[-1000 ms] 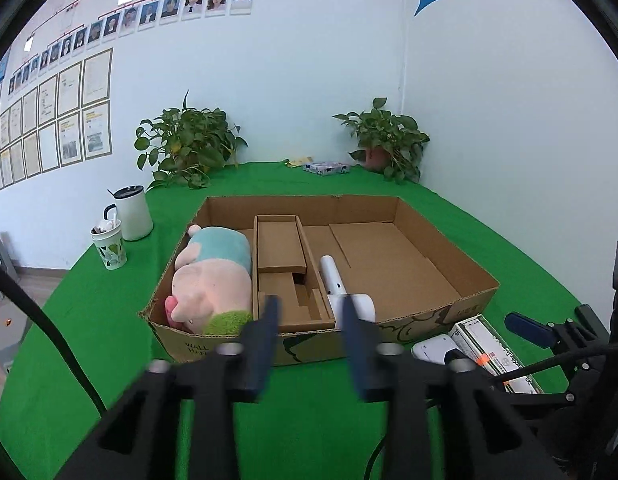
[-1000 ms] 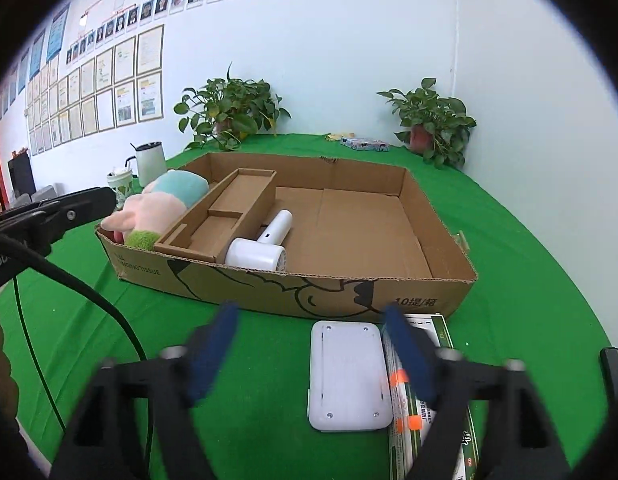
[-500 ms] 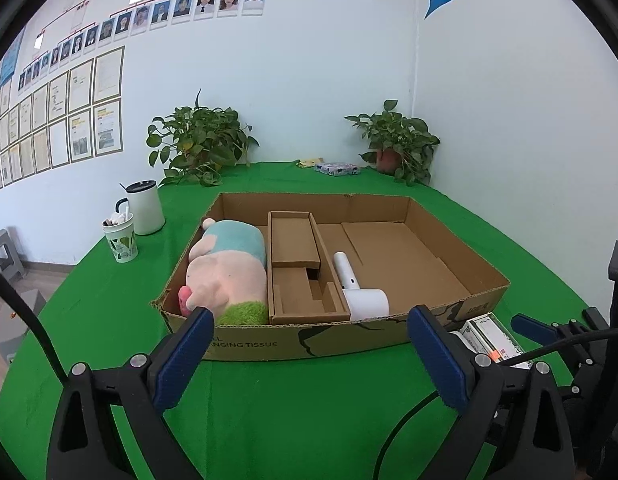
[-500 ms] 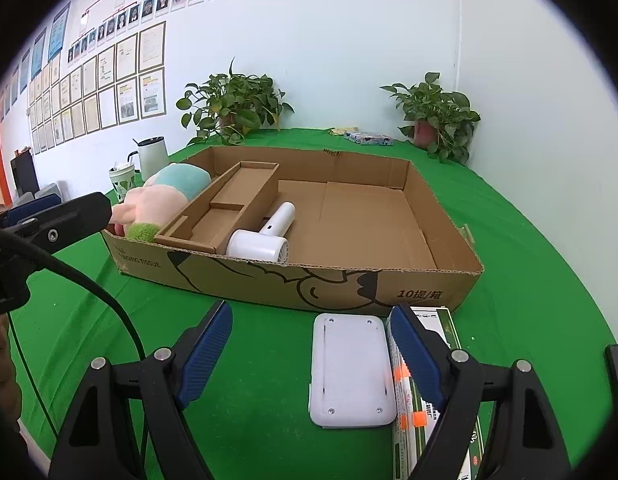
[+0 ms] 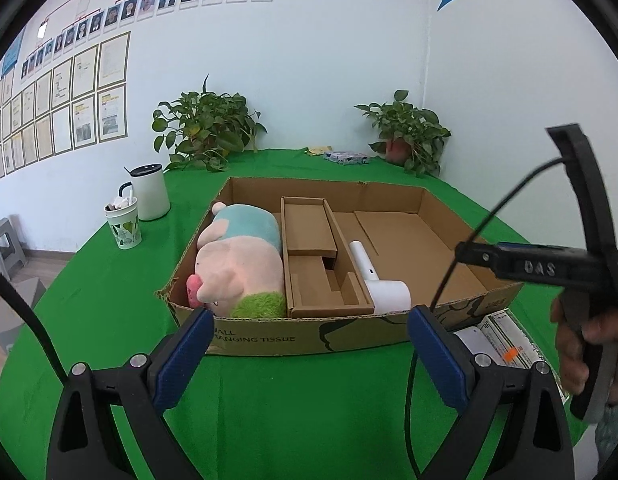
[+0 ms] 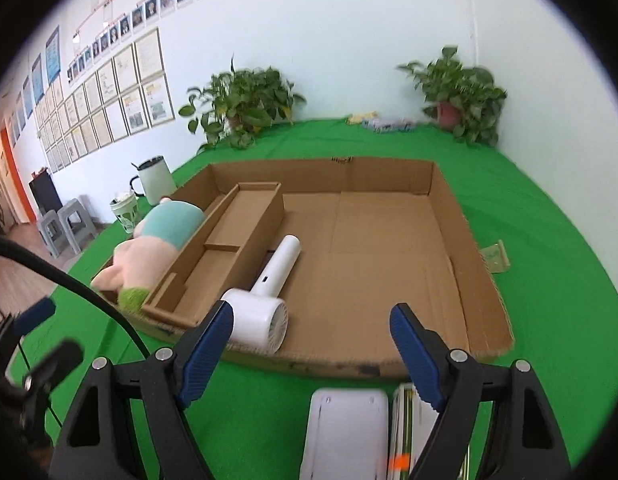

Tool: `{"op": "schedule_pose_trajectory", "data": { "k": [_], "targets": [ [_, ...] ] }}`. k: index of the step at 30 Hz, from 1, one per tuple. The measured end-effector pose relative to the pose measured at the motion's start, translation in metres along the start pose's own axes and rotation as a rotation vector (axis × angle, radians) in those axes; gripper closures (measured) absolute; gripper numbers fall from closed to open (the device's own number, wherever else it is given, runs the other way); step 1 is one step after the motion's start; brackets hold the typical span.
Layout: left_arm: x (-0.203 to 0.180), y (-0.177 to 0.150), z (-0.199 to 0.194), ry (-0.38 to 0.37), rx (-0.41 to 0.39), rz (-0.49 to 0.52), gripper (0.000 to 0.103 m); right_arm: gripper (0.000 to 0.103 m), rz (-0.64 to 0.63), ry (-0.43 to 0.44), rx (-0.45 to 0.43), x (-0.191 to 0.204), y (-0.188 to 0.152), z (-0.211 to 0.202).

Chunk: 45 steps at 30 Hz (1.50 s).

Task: Organize objects
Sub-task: 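Withdraw both grippers from the box toward the white rectangular device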

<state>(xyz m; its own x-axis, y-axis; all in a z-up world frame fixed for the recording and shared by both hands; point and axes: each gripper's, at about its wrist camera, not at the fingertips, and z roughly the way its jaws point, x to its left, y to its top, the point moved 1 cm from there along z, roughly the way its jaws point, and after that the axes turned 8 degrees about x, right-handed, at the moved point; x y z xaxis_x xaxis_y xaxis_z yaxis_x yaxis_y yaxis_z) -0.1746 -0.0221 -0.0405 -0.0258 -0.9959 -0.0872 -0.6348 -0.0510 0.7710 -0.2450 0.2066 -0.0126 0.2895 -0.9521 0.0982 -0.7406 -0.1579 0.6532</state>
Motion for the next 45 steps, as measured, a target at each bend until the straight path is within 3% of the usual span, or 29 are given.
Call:
{"op": "schedule_pose_trajectory", "data": {
  "k": [3,5,6,8,11,14,20,23,25,27,32,37,45],
  "targets": [
    [0.004,0.001,0.006,-0.002,0.008,-0.009,0.005,0.025,0.0,-0.006,0.152,-0.007,0.037,0.04],
    [0.005,0.002,0.01,-0.005,0.014,-0.01,0.005,0.034,-0.013,-0.029,0.238,-0.008,0.053,0.069],
    [0.006,0.002,0.012,-0.006,0.014,-0.009,0.005,0.046,-0.007,-0.038,0.286,-0.009,0.058,0.086],
    [0.008,0.002,0.015,-0.007,0.017,-0.006,0.005,0.053,0.017,-0.039,0.384,-0.01,0.063,0.117],
    [0.01,0.002,0.019,-0.007,0.026,0.004,0.005,0.061,0.011,-0.035,0.458,-0.004,0.059,0.147],
    [0.013,0.002,0.024,-0.004,0.031,0.011,0.005,0.062,0.004,0.022,0.463,0.004,0.053,0.153],
    [0.015,0.002,0.029,-0.008,0.036,-0.003,0.005,0.064,-0.042,0.045,0.401,0.016,0.047,0.139],
    [0.014,0.003,0.027,-0.001,0.023,0.001,0.005,0.061,-0.064,-0.036,0.311,0.015,0.044,0.114],
    [0.013,0.005,0.026,0.009,0.011,-0.007,0.005,0.04,-0.07,-0.101,0.236,0.015,0.034,0.091],
    [0.011,0.005,0.023,0.016,-0.003,-0.015,0.005,0.027,-0.066,-0.153,0.123,0.015,0.019,0.058],
    [0.009,0.01,0.014,0.038,-0.056,-0.044,0.005,0.023,-0.064,-0.213,-0.08,0.019,-0.032,-0.004],
    [0.009,0.014,0.004,0.007,-0.079,-0.084,0.005,0.022,-0.004,-0.239,-0.107,0.014,-0.065,-0.032],
    [-0.007,0.014,0.004,-0.002,-0.046,-0.035,0.005,0.022,-0.017,-0.212,-0.069,0.032,-0.097,-0.047]
  ]
}}
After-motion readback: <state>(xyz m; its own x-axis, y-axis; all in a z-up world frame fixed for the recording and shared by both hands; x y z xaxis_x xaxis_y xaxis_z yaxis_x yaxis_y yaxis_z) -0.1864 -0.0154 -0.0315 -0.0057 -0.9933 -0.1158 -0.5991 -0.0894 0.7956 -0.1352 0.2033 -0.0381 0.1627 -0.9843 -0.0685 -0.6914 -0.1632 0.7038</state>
